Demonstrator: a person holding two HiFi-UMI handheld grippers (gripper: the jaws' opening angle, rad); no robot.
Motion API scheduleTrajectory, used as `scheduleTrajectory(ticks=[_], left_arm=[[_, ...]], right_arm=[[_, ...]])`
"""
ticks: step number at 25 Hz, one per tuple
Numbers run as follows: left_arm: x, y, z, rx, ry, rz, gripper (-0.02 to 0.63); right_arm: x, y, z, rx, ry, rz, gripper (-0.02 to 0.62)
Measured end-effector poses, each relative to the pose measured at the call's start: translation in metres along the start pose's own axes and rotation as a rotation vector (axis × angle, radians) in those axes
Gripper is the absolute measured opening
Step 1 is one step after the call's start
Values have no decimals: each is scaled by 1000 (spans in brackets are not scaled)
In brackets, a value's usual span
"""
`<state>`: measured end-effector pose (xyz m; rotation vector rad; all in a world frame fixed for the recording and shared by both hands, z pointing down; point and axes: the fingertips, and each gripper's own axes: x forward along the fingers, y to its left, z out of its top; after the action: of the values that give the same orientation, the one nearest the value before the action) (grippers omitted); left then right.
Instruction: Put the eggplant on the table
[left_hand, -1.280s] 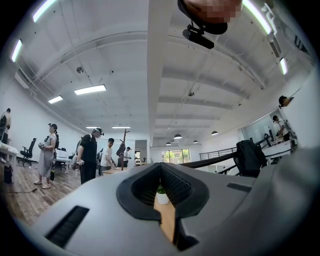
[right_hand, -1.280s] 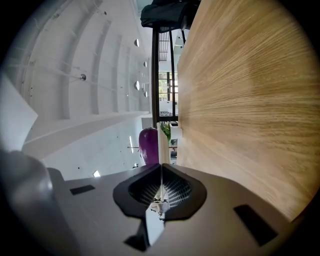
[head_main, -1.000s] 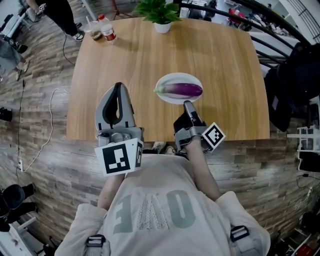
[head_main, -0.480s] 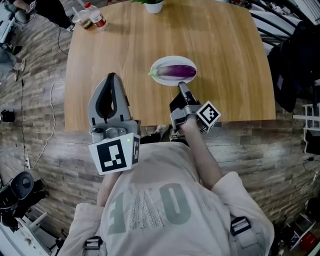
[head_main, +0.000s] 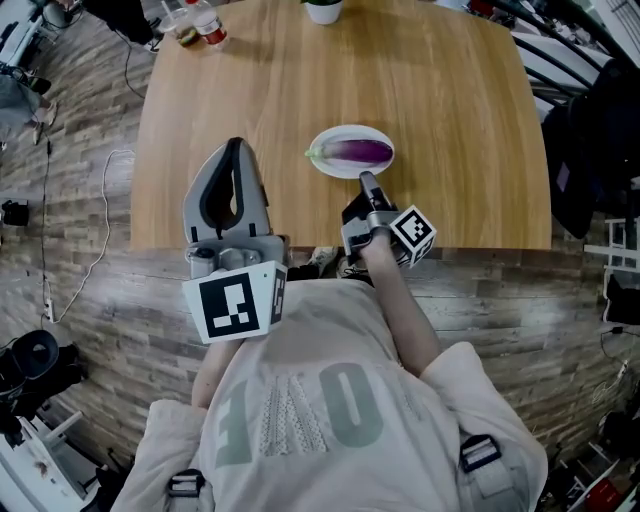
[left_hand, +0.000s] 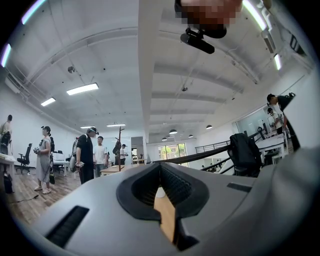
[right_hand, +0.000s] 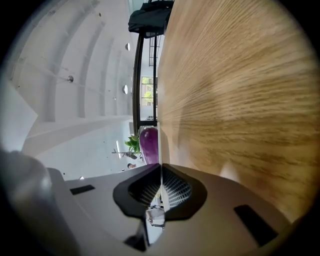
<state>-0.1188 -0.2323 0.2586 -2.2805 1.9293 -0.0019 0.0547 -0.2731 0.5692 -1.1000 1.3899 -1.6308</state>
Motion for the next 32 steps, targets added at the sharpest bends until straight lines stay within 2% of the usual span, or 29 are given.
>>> scheduleTrajectory(ticks=[14,32], left_arm=[[0,4,5,-2,-14,13,9],[7,-10,2,-17,-6,5,9]], right_arm=[[-1,-17,5,36,-12,-57,26],[-1,-29,12,63,-21,-113,26]])
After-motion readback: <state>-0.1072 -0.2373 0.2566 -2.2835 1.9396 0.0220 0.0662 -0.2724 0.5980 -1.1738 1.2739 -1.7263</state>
